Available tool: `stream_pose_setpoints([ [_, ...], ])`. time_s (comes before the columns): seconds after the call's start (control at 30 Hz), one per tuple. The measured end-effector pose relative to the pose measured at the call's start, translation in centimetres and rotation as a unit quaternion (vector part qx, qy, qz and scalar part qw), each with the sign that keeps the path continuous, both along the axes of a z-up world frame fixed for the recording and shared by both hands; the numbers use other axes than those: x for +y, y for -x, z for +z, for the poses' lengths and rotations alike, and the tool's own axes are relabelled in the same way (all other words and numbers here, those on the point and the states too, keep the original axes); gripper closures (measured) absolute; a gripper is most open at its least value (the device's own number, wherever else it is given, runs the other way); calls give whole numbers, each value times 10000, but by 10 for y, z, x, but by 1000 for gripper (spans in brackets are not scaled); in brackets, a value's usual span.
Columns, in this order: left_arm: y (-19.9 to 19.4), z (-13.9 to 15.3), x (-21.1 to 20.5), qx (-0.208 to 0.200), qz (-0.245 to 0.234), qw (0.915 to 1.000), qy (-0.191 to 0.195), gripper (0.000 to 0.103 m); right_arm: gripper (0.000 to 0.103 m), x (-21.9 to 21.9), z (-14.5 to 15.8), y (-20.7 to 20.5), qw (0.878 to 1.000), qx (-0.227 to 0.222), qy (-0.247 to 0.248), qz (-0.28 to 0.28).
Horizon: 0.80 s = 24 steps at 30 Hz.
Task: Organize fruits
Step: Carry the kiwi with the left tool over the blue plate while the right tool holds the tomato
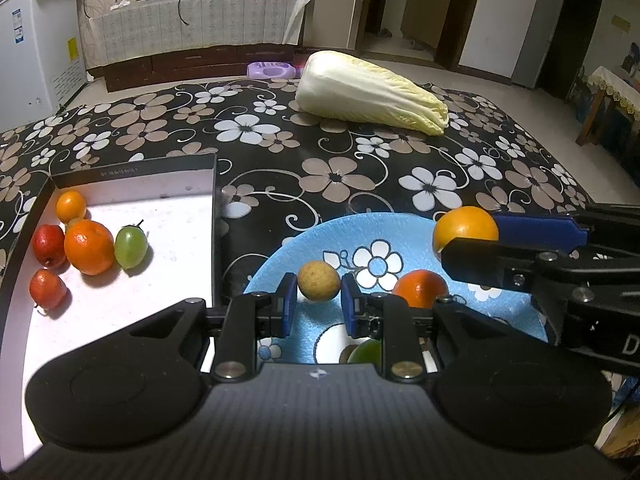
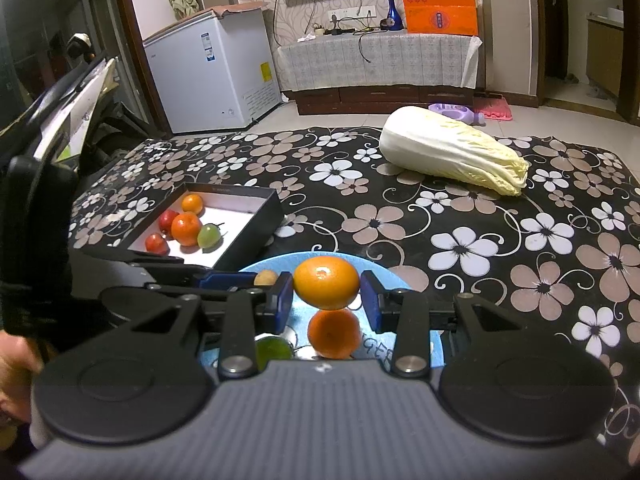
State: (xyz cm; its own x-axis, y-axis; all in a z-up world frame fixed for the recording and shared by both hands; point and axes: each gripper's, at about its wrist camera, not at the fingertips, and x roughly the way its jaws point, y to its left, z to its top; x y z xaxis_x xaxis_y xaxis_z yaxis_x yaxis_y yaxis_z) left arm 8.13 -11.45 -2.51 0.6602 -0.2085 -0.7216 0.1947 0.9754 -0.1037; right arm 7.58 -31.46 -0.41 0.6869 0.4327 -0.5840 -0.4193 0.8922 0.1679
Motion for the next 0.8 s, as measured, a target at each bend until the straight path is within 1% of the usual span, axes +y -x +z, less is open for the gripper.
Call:
stream_pose_setpoints([
  [0.4,-2,-5,-6,95,-106,9999,-27,75,63,-1,0,1,10000,4,14,-6],
  [0.8,2,-2,-8,72,-254,9997,11,74,63,-1,0,2,10000,3,15,-6],
])
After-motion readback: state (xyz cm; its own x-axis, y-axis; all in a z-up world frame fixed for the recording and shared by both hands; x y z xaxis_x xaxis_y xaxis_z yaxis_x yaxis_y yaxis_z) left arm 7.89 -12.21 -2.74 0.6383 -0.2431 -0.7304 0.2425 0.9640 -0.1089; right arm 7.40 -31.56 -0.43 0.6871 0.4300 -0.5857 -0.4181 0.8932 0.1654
